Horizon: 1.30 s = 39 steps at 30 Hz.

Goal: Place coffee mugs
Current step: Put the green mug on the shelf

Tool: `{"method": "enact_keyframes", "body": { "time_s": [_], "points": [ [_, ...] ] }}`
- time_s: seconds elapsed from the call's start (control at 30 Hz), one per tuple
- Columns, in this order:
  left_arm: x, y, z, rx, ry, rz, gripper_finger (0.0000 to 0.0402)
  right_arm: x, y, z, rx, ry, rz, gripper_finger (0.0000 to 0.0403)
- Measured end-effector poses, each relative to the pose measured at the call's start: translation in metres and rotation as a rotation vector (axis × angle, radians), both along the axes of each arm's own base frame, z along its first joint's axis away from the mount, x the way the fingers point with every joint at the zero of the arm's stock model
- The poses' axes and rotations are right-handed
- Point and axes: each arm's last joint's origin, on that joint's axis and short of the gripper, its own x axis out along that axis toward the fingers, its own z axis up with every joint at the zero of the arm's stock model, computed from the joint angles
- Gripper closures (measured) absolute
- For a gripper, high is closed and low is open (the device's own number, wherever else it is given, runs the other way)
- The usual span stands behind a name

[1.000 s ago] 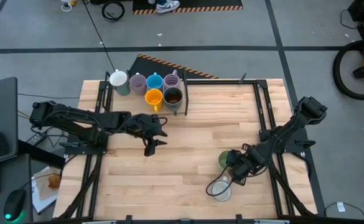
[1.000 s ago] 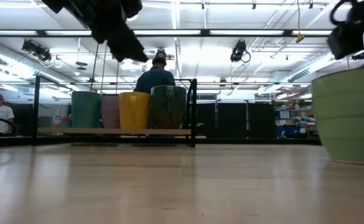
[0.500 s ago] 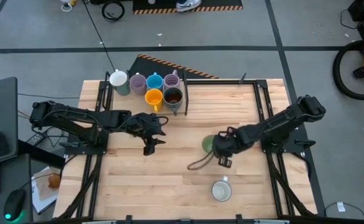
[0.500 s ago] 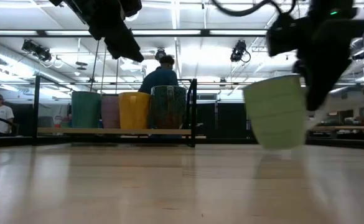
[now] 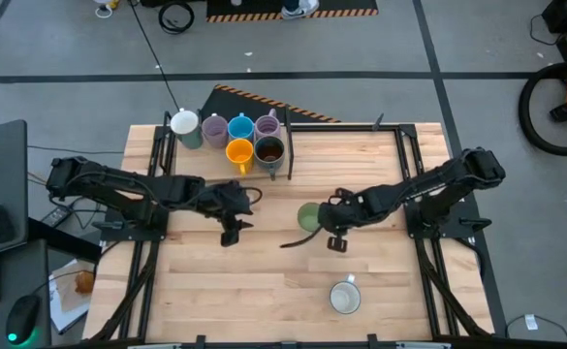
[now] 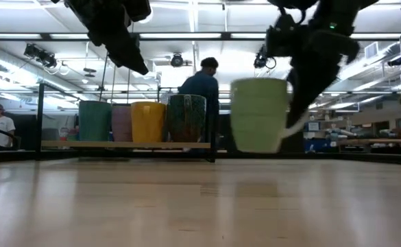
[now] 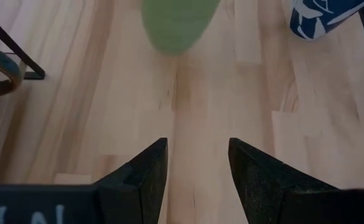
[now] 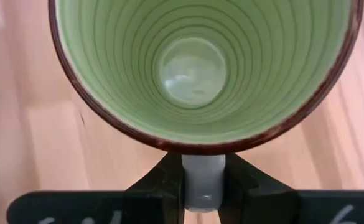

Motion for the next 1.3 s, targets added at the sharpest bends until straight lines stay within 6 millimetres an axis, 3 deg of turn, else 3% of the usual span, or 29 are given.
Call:
{"method": "enact_keyframes", "body": {
  "time_s": [0.2,0.4,0.7,0.97,1.13,1.3],
  "points": [
    [-0.001,-0.007,0.0,-0.009,0.002,-0.003,0.0226,0.017,-0.021,0.003,-0.003,-0.121,0.031,0.034],
    [-0.004,-0.009,-0.003,-0.024,0.045,0.011,0.0226,0.04,-0.036,-0.014,0.057,-0.124,0.075,0.034],
    [-0.013,-0.007,-0.002,-0.046,0.095,0.058,0.0226,0.1,-0.037,-0.005,0.012,-0.137,0.137,0.034],
    [-0.043,-0.003,0.009,-0.047,0.162,0.146,0.0226,0.147,-0.043,-0.008,-0.003,-0.054,0.15,0.0339],
    [-0.05,-0.003,0.012,-0.034,0.172,0.168,0.0226,0.161,-0.046,-0.01,-0.006,-0.01,0.156,0.0339],
    [-0.052,-0.008,0.011,-0.036,0.183,0.173,0.0226,0.161,-0.046,-0.014,-0.004,0.025,0.157,0.0335]
  ]
}}
